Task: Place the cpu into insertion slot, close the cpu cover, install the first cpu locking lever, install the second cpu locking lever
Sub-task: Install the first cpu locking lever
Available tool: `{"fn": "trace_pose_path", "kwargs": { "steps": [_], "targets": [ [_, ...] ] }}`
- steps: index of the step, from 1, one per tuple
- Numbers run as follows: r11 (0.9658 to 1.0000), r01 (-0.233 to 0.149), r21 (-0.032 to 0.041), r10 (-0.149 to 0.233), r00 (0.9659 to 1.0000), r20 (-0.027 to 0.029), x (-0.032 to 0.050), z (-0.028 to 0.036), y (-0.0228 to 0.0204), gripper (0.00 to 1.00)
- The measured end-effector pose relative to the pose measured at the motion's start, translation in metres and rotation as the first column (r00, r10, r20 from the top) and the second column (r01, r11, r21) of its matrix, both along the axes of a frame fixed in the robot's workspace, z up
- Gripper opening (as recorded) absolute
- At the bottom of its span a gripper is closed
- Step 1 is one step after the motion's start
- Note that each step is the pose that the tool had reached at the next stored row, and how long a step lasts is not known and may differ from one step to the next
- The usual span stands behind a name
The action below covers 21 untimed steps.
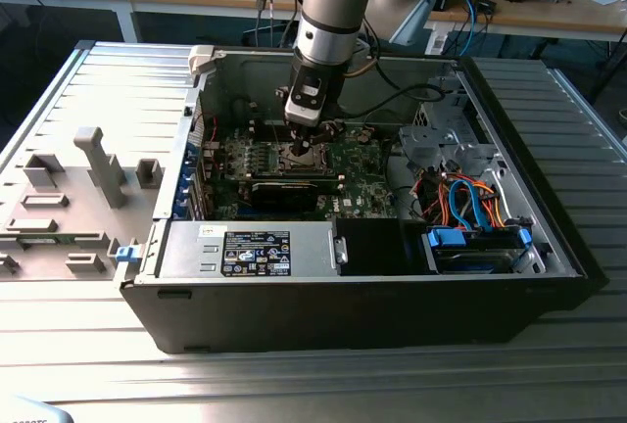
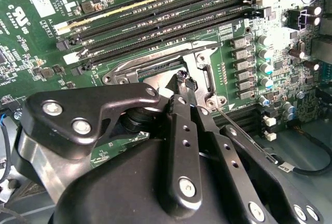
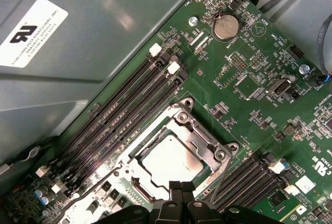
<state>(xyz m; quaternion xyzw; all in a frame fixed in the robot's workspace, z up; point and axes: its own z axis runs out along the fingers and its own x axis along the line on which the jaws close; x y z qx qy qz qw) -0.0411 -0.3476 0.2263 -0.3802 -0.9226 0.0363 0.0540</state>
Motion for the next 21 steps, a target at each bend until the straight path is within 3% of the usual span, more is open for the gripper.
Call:
{"fn": "trace_pose_path", "kwargs": {
  "steps": [21],
  "targets": [
    [0.9994,-0.033,0.0001,0.033,0.9994,0.0000,0.0000,0.0000,0.0000,0.11]
  ]
}}
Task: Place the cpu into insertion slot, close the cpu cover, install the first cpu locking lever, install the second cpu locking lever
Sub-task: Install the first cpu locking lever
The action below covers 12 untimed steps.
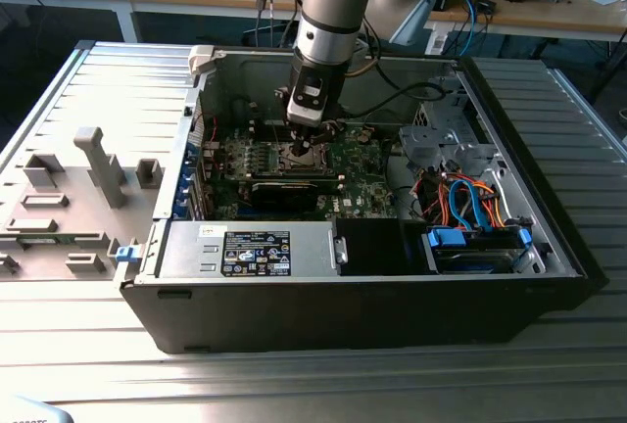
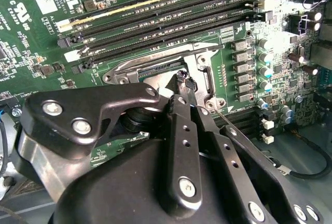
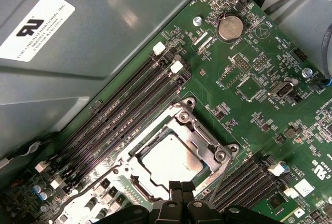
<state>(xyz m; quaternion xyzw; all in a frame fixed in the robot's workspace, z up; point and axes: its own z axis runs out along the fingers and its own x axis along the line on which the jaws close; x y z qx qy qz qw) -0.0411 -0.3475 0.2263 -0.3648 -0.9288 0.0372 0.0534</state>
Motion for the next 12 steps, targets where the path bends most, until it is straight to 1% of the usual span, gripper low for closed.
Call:
{"fn": "trace_pose_path", "kwargs": {
  "steps": [2,4,8,9,10,11,12],
  "targets": [
    [1.0000,-0.008,0.0018,0.008,1.0000,-0.0001,0.0000,0.0000,0.0000,0.11],
    [0.9998,-0.016,0.0119,0.016,0.9999,0.0001,0.0000,0.0001,0.0000,0.11],
    [0.9998,-0.017,0.0120,0.017,0.9999,0.0001,0.0000,0.0000,0.0000,0.11],
    [0.9998,-0.017,0.0120,0.017,0.9998,0.0050,0.0000,-0.0001,0.0000,0.11],
    [0.9998,-0.017,0.0117,0.017,0.9998,0.0135,0.0000,-0.0002,-0.0001,0.11],
    [0.9998,-0.017,0.0114,0.017,0.9994,0.0300,0.0000,-0.0004,0.0000,0.11],
    [0.9998,-0.018,0.0112,0.017,0.9989,0.0435,0.0000,-0.0006,0.0000,0.11]
  ]
}}
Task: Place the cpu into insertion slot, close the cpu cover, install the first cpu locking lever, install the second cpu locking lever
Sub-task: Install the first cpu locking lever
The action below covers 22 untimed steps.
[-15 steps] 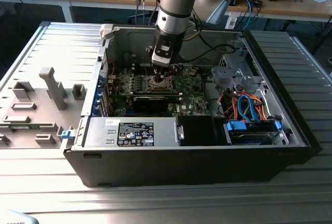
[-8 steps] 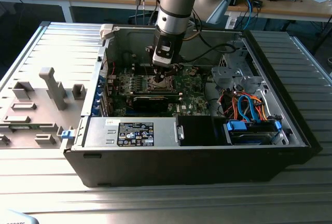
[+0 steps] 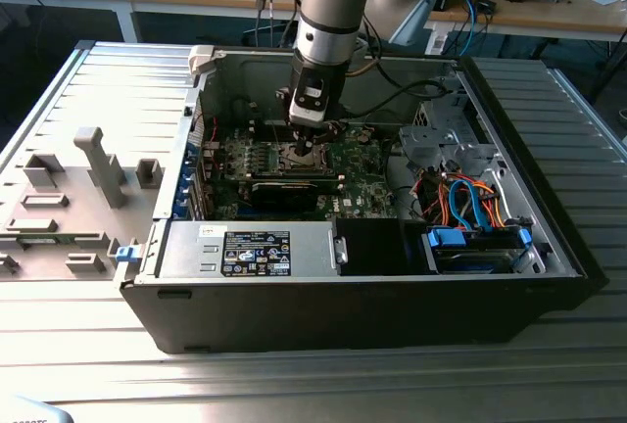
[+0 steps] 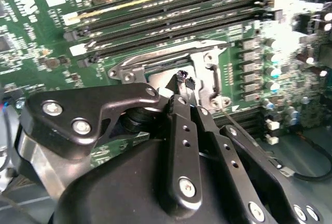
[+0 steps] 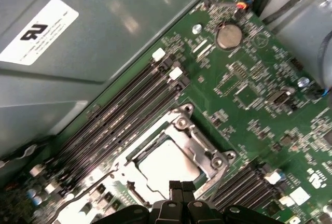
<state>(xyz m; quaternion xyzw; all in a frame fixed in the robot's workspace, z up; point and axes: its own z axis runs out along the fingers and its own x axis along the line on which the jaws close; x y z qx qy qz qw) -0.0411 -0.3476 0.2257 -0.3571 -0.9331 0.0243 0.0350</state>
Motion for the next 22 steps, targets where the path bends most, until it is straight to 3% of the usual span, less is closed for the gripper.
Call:
{"fn": "trace_pose_path", "kwargs": {
  "steps": [1,2,3,13,22],
  "targets": [
    [1.0000,0.000,0.0001,0.000,0.9999,0.0142,0.0000,-0.0001,0.0000,0.11],
    [1.0000,0.000,0.0001,0.000,0.9994,0.0351,0.0000,-0.0003,0.0000,0.11],
    [1.0000,0.000,0.0003,0.000,0.9993,0.0387,0.0000,-0.0005,0.0000,0.11],
    [1.0000,-0.004,-0.0011,0.004,0.9992,0.0386,0.0000,-0.0003,-0.0001,0.11],
    [0.9984,-0.056,-0.0020,0.056,0.9977,0.0386,0.0000,-0.0004,0.0000,0.11]
  ]
}}
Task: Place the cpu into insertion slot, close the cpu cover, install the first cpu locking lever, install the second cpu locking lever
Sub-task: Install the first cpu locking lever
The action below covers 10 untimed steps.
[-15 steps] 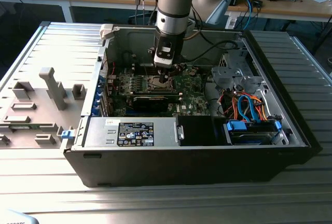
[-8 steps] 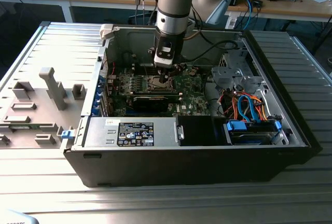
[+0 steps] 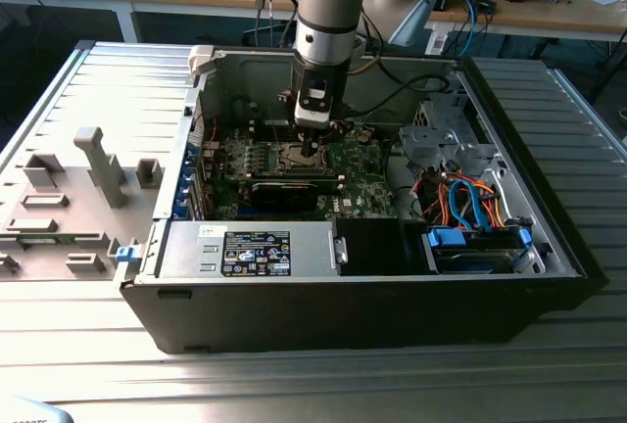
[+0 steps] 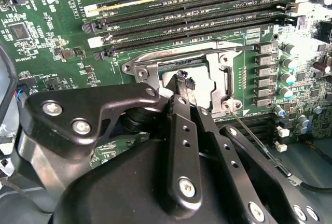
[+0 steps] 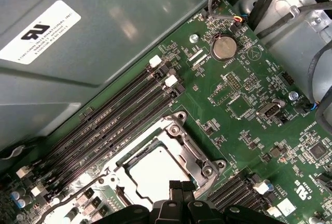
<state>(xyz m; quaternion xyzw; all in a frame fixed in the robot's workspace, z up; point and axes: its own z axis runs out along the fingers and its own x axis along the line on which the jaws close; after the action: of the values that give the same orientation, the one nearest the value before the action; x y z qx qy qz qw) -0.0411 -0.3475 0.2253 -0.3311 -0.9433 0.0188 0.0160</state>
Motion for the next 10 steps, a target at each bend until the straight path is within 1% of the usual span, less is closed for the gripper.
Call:
{"fn": "trace_pose_path", "kwargs": {
  "steps": [5,10],
  "targets": [
    [0.9996,-0.029,0.0000,0.029,0.9996,0.0000,0.0000,0.0000,0.0000,0.11],
    [0.9988,-0.050,0.0000,0.050,0.9988,0.0000,0.0000,0.0000,0.0000,0.11]
  ]
}}
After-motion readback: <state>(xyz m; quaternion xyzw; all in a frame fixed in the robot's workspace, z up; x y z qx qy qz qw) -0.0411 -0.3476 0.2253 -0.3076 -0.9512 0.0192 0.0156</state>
